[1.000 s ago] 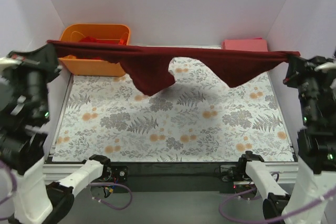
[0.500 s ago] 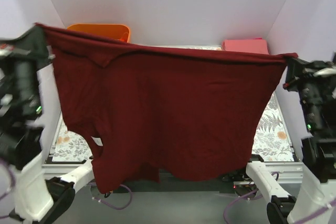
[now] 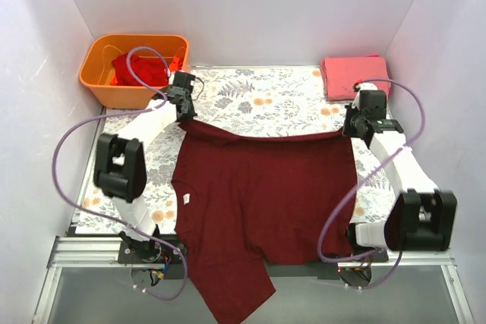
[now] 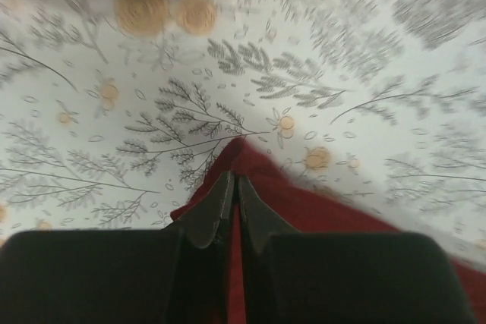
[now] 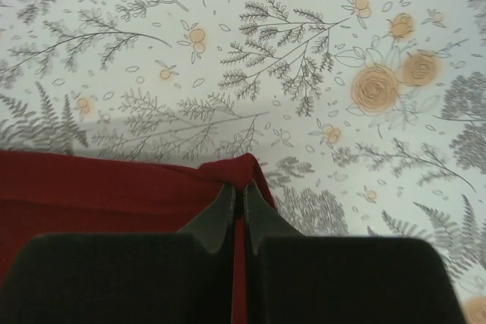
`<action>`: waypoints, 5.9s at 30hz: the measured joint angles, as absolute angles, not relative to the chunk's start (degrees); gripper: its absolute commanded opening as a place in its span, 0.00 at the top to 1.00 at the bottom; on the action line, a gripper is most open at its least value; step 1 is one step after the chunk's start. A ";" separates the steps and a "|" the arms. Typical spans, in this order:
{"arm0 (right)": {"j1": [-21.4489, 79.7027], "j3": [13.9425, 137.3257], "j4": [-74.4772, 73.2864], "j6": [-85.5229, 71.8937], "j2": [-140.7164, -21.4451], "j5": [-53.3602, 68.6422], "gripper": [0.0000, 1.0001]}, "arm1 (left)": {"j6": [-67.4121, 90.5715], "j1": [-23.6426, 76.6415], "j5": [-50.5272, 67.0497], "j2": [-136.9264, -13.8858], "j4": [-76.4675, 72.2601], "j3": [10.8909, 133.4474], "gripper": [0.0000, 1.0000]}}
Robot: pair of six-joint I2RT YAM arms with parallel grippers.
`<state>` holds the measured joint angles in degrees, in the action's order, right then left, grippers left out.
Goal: Fold and stack the t-shirts
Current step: Flatten the tshirt out, then fold the tshirt
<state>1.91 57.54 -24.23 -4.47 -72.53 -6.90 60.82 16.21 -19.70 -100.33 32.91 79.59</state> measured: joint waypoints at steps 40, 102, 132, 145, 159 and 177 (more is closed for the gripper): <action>-7.22 67.85 -11.49 -10.57 -98.56 6.02 0.99 | 72.16 12.47 -12.58 -109.19 47.22 98.24 1.00; -8.64 48.93 -19.16 -14.66 -87.81 -3.90 0.99 | 80.58 13.47 4.32 -79.35 50.24 59.29 1.00; -8.97 48.86 -18.94 -13.30 -90.13 -3.99 0.94 | 82.43 18.39 4.84 -74.56 55.27 58.41 1.00; -8.97 48.97 -18.61 -13.30 -90.39 -4.27 0.91 | 84.44 19.88 5.15 -74.13 53.89 54.41 1.00; -8.97 48.97 -18.11 -13.19 -90.17 -4.45 0.52 | 85.73 20.49 3.64 -74.52 53.95 55.40 0.98; 3.79 49.87 -20.14 -11.68 -79.05 -8.51 0.40 | 79.40 20.49 -6.09 -106.21 47.64 80.44 0.98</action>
